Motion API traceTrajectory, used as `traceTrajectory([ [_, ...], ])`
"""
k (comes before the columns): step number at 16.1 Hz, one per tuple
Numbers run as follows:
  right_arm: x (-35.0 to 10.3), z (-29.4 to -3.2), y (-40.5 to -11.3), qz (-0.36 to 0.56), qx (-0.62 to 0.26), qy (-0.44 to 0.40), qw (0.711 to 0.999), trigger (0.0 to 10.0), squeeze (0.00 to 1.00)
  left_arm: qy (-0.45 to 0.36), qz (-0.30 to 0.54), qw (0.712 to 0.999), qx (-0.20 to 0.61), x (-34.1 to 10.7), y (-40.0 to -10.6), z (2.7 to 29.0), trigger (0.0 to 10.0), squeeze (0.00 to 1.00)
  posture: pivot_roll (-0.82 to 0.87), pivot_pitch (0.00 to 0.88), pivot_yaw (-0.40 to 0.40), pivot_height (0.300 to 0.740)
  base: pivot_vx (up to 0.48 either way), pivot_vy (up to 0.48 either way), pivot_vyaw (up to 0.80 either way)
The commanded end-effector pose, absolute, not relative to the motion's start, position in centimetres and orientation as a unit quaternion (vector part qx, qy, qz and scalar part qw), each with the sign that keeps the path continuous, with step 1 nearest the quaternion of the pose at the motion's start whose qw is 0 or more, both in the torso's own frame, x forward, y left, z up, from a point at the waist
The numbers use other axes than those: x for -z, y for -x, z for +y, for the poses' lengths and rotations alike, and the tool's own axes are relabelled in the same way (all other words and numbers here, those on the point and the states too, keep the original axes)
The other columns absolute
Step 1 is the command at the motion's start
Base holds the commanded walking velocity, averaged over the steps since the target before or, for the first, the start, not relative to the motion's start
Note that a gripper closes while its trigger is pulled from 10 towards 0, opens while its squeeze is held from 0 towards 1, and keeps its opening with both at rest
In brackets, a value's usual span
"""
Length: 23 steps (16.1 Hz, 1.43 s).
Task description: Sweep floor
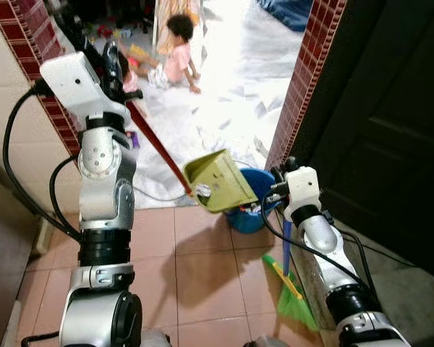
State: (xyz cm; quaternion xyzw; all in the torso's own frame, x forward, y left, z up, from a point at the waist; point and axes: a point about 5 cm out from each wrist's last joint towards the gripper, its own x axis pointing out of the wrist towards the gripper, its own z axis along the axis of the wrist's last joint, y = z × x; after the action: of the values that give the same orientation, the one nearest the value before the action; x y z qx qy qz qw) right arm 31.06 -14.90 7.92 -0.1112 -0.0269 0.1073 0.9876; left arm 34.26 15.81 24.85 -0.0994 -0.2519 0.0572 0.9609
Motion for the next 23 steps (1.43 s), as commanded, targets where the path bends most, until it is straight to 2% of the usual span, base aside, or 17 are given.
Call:
traceTrajectory([
  [1,-7.9,-14.7,-31.1,-0.026,-0.111,0.110,0.987,10.0,0.00,0.103,-0.305,0.945,-0.047,-27.3,-34.0,15.2,10.0,0.00,-0.02,0.000,0.014,0.740,0.472,0.000,0.00],
  [13,-7.8,-14.3,-31.0,-0.025,-0.120,0.102,0.987,10.0,0.00,0.102,-0.295,0.949,-0.032,-26.6,-34.2,14.4,10.0,0.00,-0.02,0.000,0.013,0.740,0.449,0.000,0.00],
  [18,-8.0,-14.1,-31.1,-0.028,-0.124,0.101,0.987,10.0,0.00,0.098,-0.288,0.952,-0.032,-26.2,-34.3,14.3,10.0,0.00,-0.02,0.000,0.011,0.740,0.000,0.000,0.00],
  [23,-7.9,-14.3,-31.0,-0.025,-0.124,0.103,0.987,10.0,0.00,0.034,-0.285,0.958,-0.001,-25.3,-34.1,13.5,10.0,0.00,-0.02,0.000,0.011,0.740,0.000,0.000,0.00],
])
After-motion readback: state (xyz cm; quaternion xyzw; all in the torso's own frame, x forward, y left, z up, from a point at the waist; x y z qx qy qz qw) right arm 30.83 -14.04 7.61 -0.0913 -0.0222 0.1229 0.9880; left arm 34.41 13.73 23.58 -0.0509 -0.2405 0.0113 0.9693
